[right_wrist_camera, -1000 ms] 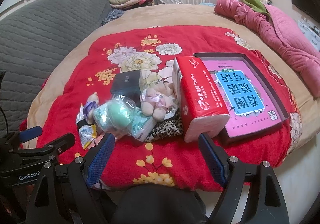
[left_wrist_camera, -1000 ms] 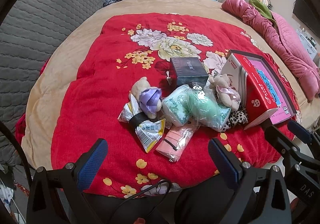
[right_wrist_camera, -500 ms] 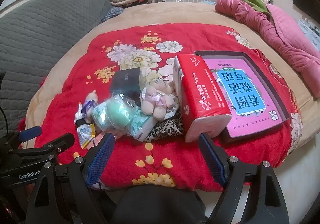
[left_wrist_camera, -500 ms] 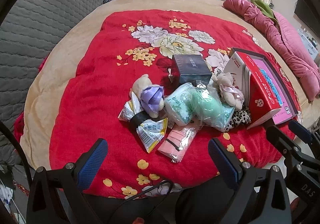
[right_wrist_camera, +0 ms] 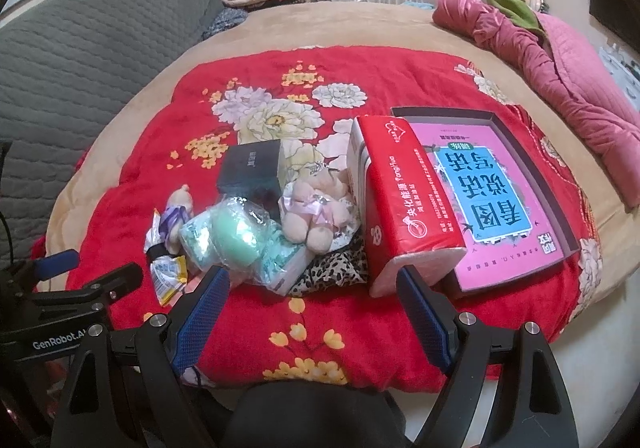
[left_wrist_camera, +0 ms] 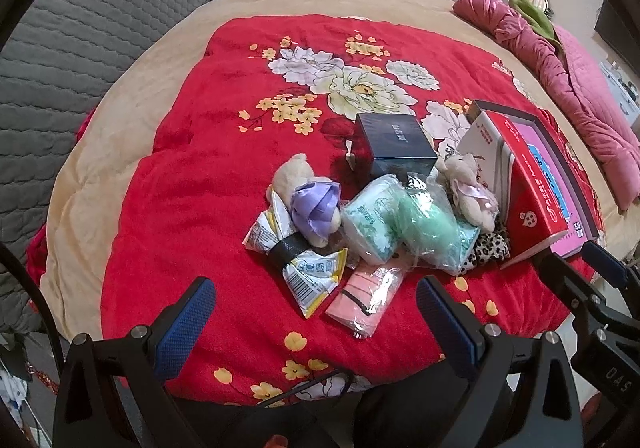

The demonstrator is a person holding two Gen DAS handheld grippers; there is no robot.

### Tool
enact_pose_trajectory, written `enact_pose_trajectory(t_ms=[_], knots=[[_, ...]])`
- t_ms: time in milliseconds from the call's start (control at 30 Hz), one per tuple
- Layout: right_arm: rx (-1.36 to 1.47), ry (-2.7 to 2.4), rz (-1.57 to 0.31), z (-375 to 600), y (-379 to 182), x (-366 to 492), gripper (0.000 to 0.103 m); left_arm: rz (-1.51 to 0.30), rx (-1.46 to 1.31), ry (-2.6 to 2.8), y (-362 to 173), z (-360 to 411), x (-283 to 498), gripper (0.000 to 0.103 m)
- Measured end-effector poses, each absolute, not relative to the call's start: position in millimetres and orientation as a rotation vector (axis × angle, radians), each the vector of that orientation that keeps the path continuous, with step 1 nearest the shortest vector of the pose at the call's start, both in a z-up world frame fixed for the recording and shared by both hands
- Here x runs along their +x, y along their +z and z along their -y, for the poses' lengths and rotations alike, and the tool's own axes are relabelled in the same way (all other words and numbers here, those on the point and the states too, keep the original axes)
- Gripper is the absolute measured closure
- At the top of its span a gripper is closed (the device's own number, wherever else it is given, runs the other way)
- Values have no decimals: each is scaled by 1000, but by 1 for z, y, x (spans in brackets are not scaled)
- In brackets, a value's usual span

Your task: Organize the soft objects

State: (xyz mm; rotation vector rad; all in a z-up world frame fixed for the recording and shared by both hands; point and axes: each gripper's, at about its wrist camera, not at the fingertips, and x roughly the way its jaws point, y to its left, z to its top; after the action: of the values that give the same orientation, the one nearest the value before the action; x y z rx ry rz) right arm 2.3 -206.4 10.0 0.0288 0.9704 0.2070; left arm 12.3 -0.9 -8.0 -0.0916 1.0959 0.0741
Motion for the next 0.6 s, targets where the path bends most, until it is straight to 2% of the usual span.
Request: enact_pose_trajectory(t_ms=[600], knots=[[-22,295,-1013,183,-7,23,17,-1188,-235,74,-42,-55,36,2]])
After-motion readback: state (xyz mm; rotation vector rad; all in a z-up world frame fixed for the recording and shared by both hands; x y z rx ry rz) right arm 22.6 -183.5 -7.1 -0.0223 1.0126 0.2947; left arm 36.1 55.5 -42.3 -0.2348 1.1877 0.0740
